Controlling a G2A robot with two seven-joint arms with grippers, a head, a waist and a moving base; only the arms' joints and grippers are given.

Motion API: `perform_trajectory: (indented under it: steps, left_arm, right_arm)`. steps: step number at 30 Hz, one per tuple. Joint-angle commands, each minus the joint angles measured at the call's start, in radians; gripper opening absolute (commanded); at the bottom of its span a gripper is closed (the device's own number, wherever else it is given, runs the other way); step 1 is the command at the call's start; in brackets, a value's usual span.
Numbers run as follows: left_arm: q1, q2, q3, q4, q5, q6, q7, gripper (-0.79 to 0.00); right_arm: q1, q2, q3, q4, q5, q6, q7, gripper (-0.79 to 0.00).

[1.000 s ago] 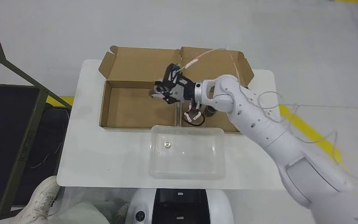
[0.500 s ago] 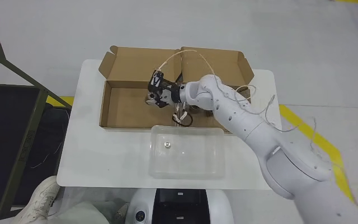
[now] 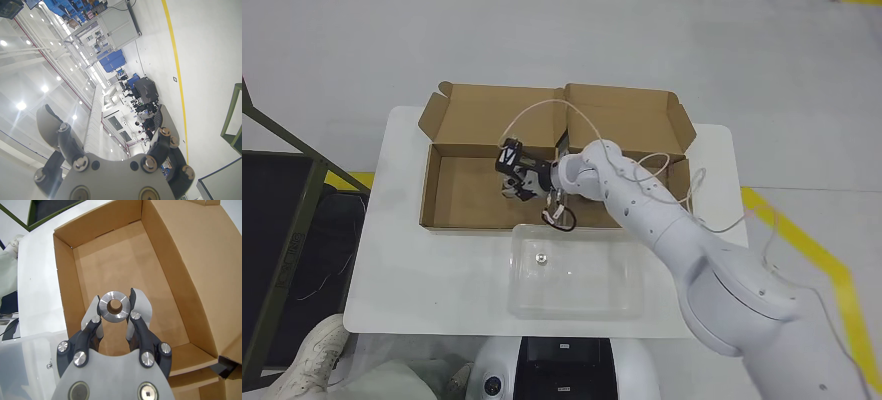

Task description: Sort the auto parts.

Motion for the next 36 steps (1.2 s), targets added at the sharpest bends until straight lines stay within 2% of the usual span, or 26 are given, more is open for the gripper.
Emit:
perform_trajectory:
  steps: [1,11,23,25,27,34,36]
  left_arm:
    - [0.0,0.0,0.0,0.0,0.0,0.0,0.0,0.0]
    - [0.0,0.0,0.0,0.0,0.0,0.0,0.0,0.0]
    - [0.0,0.0,0.0,0.0,0.0,0.0,0.0,0.0]
    - [0.0,0.0,0.0,0.0,0.0,0.0,0.0,0.0]
    - [0.0,0.0,0.0,0.0,0.0,0.0,0.0,0.0]
    - [0.0,0.0,0.0,0.0,0.0,0.0,0.0,0.0]
    - [0.0,0.0,0.0,0.0,0.0,0.0,0.0,0.0]
  right_arm:
    - [0.0,-0.013,0.001,0.025,0.004,-0.011,-0.005,-0.785]
    - [0.007,-0.069,0.0,0.126,-0.016,-0.031,-0.009,-0.785]
    - [0.005,-0.106,0.006,0.201,-0.041,-0.017,0.002,-0.785]
    - [0.004,-0.111,0.007,0.207,-0.046,-0.017,0.006,-0.628]
    - [0.004,-0.115,0.009,0.213,-0.049,-0.015,0.01,-0.548]
    - [0.006,-0.125,0.015,0.226,-0.062,-0.013,0.014,-0.345]
    - [0.007,-0.128,0.016,0.226,-0.066,-0.013,0.014,-0.317]
